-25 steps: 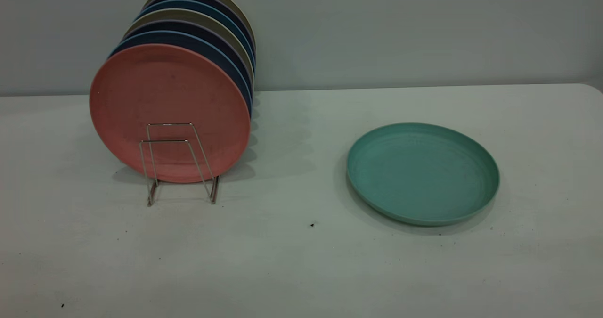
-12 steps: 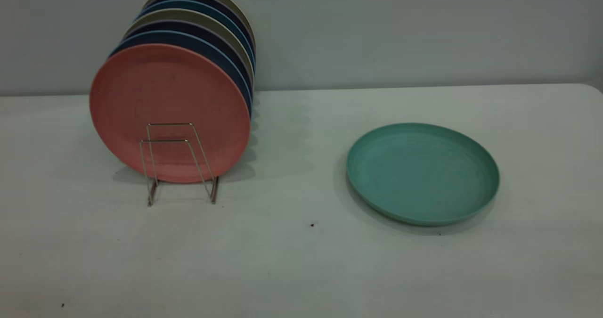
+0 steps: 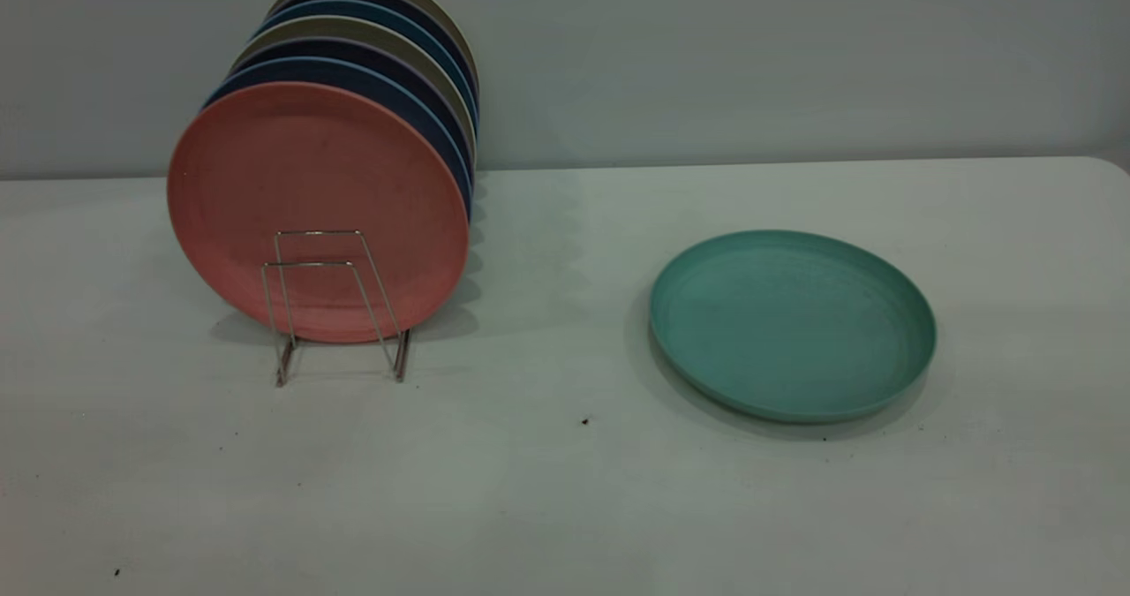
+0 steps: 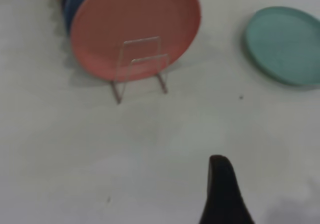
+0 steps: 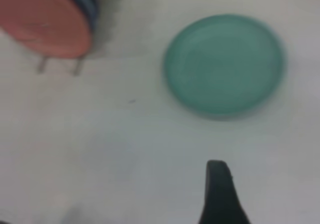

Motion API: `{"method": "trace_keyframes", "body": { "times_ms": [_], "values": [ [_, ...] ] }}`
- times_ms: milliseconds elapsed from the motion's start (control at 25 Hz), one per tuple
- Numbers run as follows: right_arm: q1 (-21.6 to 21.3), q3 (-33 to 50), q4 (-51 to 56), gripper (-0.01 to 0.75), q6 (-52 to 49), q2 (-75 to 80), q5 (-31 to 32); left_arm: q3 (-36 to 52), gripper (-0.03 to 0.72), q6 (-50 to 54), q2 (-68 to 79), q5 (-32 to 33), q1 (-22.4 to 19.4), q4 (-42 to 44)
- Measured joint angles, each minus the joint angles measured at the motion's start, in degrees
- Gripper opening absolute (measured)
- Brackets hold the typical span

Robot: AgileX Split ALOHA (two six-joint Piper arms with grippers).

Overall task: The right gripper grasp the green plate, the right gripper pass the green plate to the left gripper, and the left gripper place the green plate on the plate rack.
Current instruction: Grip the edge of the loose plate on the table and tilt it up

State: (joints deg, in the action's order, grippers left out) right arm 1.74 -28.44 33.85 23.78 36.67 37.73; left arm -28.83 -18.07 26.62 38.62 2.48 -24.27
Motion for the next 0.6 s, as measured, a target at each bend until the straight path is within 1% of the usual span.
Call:
{"method": "trace_keyframes", "body": {
  "times_ms": [160, 320, 440, 600],
  "values": [
    [0.0, -0.5, 12.0, 0.505, 11.5, 13.6, -7.6, 0.0, 0.501, -3.6, 1.7, -2.7, 0.0, -1.5],
    [0.0, -4.9, 19.4, 0.495, 20.4, 28.9, -10.0, 0.0, 0.501, -6.6, 1.7, -3.3, 0.0, -0.9],
    [-0.8, -10.7, 21.7, 0.492, 24.5, 39.7, -8.8, 0.0, 0.501, -7.3, 1.7, -3.3, 0.0, -0.8],
    [-5.5, -19.8, 23.1, 0.492, 26.8, 53.1, -2.5, 0.0, 0.501, -7.6, 1.7, -2.7, 0.0, -0.8]
  ]
}}
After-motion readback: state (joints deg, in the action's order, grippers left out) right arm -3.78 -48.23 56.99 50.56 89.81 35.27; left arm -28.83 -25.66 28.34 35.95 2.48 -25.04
